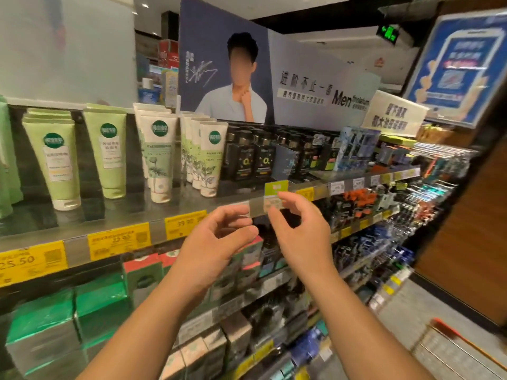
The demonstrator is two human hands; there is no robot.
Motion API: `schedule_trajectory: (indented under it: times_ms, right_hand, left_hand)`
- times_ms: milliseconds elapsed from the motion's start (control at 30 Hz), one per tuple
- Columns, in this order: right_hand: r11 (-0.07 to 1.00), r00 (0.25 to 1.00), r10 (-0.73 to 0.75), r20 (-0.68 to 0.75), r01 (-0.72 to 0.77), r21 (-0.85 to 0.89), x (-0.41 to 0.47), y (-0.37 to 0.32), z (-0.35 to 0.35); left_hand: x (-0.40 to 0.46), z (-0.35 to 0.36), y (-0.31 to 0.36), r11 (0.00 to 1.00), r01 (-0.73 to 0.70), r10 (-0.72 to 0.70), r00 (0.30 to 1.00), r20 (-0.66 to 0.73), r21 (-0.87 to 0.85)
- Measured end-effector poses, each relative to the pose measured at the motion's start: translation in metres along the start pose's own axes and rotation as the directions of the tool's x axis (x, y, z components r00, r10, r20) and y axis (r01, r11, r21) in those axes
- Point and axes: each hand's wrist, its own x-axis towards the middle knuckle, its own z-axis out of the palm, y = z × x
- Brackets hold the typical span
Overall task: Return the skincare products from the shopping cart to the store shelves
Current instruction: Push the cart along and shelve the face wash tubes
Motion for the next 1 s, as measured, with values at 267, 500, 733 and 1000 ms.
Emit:
schedule_trajectory:
  times_ms: [267, 500, 733, 1000]
  right_hand:
    - [0.979, 0.979, 0.199, -0.055, -0.201, -0.036, -0.05, 0.062, -0.07]
    - [0.93, 0.925, 0.346, -0.155, -0.361, -0.074, -0.095, 0.128, -0.127]
    - [0.856, 0.836, 0.479, -0.269, -0.513, -0.07, -0.144, 0.198, -0.184]
    - [0.706, 0.619, 0.671, -0.408, -0.702, 0.094, -0.193, 0.279, -0.249]
  left_hand:
    - [0.003, 0.067, -0.034, 0.993, 0.118, -0.121, 0.971, 0.208, 0.03]
    - [-0.004, 0.146, -0.073, 0.973, 0.207, -0.231, 0.887, 0.4, 0.104]
    - [-0.011, 0.231, -0.121, 0.927, 0.301, -0.375, 0.78, 0.502, 0.224]
    - [-0.023, 0.323, -0.188, 0.874, 0.371, -0.486, 0.679, 0.55, 0.314]
